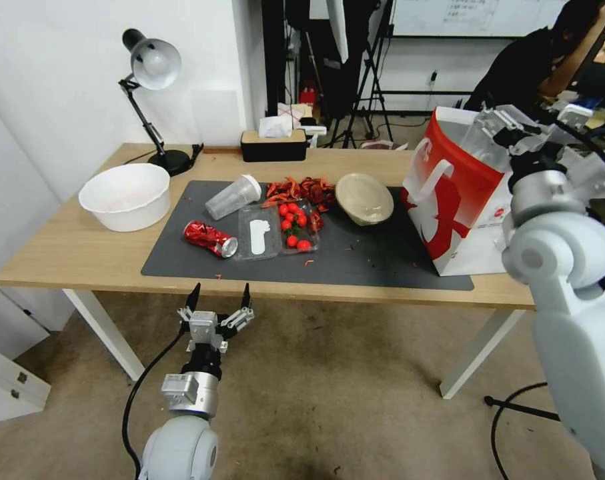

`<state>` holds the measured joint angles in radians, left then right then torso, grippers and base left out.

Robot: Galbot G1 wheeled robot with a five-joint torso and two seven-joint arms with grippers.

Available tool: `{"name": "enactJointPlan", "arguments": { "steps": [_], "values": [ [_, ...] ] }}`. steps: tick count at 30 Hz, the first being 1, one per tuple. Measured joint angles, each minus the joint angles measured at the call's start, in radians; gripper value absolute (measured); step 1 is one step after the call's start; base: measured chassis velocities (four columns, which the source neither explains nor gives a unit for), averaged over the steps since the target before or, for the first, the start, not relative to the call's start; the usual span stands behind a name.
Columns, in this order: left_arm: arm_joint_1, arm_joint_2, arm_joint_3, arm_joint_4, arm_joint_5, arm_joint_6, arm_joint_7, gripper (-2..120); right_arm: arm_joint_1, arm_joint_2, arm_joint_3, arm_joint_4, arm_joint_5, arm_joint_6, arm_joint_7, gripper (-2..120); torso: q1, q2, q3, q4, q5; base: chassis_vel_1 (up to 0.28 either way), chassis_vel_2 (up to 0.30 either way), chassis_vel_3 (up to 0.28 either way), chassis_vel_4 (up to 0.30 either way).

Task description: Pick up the trash from the table and place it into the takeout bag.

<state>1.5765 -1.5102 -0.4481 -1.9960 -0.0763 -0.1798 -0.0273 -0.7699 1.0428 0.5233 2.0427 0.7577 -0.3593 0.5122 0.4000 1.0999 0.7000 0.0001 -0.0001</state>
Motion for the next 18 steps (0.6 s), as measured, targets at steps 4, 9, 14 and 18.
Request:
{"name": "enactJointPlan", "arguments": {
  "steps": [4,9,14,18],
  "values": [
    [-0.001,0.003,-0.001,0.000,-0.002,0.000,-0.001,100,-0.118,0.005,-0.001,0.072,-0.007,0.185,-0.151,100,0.000,0.000,0.000,-0.0001,0.0001,0.000,0.000,0.000,0.000],
    [0.001,0.008,-0.003,0.001,-0.004,-0.005,-0.001,100,-0.270,0.019,-0.031,0.157,-0.108,0.272,-0.232,100,0.000,0.000,0.000,-0.0002,0.0000,0.000,0.000,0.000,0.000],
    [0.002,0.013,-0.004,0.000,-0.005,-0.008,-0.001,100,-0.352,0.035,-0.053,0.181,-0.200,0.324,-0.254,100,0.000,0.000,0.000,-0.0001,-0.0001,0.000,0.000,0.000,0.000],
    [0.004,0.018,-0.007,-0.003,-0.006,-0.010,-0.001,100,-0.442,0.052,-0.075,0.192,-0.297,0.370,-0.263,100,0.000,0.000,0.000,0.0000,0.0000,0.000,0.000,0.000,0.000]
  ]
}}
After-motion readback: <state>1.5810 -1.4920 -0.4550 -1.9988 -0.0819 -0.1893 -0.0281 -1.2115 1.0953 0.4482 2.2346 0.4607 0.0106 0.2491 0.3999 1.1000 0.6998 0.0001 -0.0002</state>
